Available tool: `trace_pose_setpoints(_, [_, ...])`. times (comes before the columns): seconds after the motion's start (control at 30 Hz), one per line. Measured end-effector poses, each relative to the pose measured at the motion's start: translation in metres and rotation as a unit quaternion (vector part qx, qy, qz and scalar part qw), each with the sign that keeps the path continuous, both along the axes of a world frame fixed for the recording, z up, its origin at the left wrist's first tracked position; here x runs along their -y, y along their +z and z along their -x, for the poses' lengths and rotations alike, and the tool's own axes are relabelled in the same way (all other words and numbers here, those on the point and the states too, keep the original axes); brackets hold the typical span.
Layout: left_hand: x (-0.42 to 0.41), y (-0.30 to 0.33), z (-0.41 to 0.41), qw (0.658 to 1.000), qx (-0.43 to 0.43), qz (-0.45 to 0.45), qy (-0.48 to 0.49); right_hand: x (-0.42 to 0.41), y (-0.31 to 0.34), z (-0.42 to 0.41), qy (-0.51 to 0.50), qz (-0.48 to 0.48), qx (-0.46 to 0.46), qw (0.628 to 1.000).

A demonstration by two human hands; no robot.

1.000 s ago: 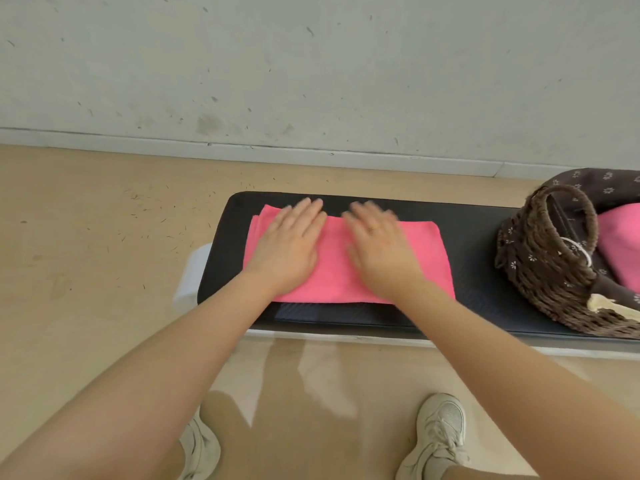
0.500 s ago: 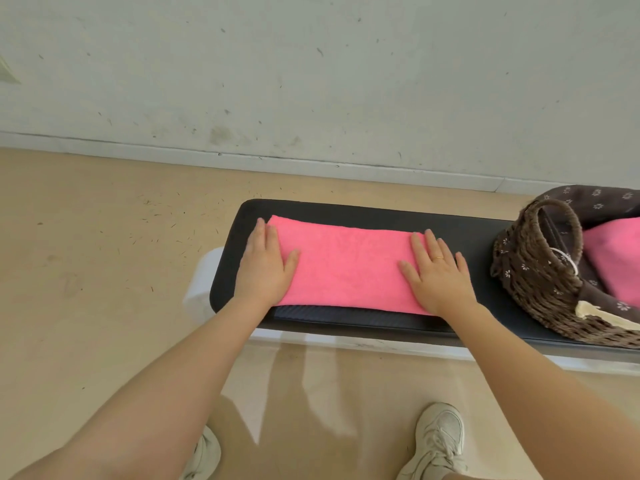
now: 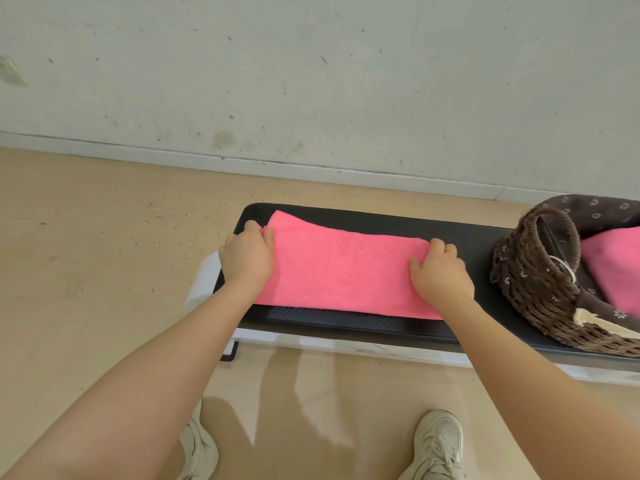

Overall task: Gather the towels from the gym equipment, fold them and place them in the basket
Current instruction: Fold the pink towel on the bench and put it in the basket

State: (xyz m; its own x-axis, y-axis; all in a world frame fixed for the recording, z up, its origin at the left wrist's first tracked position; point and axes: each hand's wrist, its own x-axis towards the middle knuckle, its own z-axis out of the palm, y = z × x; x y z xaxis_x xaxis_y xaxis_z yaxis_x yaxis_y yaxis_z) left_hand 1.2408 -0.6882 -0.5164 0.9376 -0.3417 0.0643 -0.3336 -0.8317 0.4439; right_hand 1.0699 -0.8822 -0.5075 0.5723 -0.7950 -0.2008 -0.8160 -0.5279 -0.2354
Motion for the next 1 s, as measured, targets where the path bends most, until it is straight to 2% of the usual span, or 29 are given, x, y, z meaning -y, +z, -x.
trace_pose_setpoints(0.1, [-0.008,0.0,-0.001,0.998,-0.06,0.034,0.012,-0.005,-0.001,0.002,0.021,0.055,-0.042,0.997])
trace_pose_setpoints(0.17, [-0.012,-0.004,0.0,0.996,-0.087,0.009,0.013,-0.011,-0.003,0.003,0.069,0.122,-0.086,0.986])
trace_pose_setpoints(0.27, [-0.013,-0.002,0.003,0.996,-0.086,-0.007,0.007,-0.019,-0.002,-0.001,0.106,0.155,-0.107,0.976])
trace_pose_setpoints(0.37, [-0.017,0.006,0.01,0.996,-0.083,0.021,0.011,-0.025,-0.002,-0.006,0.156,0.14,-0.079,0.975])
trace_pose_setpoints(0.47, [-0.025,0.006,0.019,0.995,-0.095,0.043,-0.007,-0.036,-0.007,-0.01,0.226,0.077,-0.037,0.97])
trace_pose_setpoints(0.57, [-0.034,0.002,0.027,0.997,-0.046,0.058,-0.036,-0.043,-0.014,-0.011,0.236,0.022,-0.032,0.971])
trace_pose_setpoints(0.73, [-0.046,0.0,0.036,0.994,-0.008,-0.073,-0.078,-0.038,-0.02,-0.004,0.242,0.014,-0.055,0.969])
trace_pose_setpoints(0.8, [-0.045,-0.002,0.039,0.994,-0.01,-0.081,-0.066,-0.033,-0.019,-0.002,0.227,0.006,-0.066,0.972])
trace_pose_setpoints(1.0, [-0.049,-0.009,0.032,0.999,-0.017,0.032,-0.013,-0.024,-0.018,-0.002,0.193,0.016,-0.036,0.981])
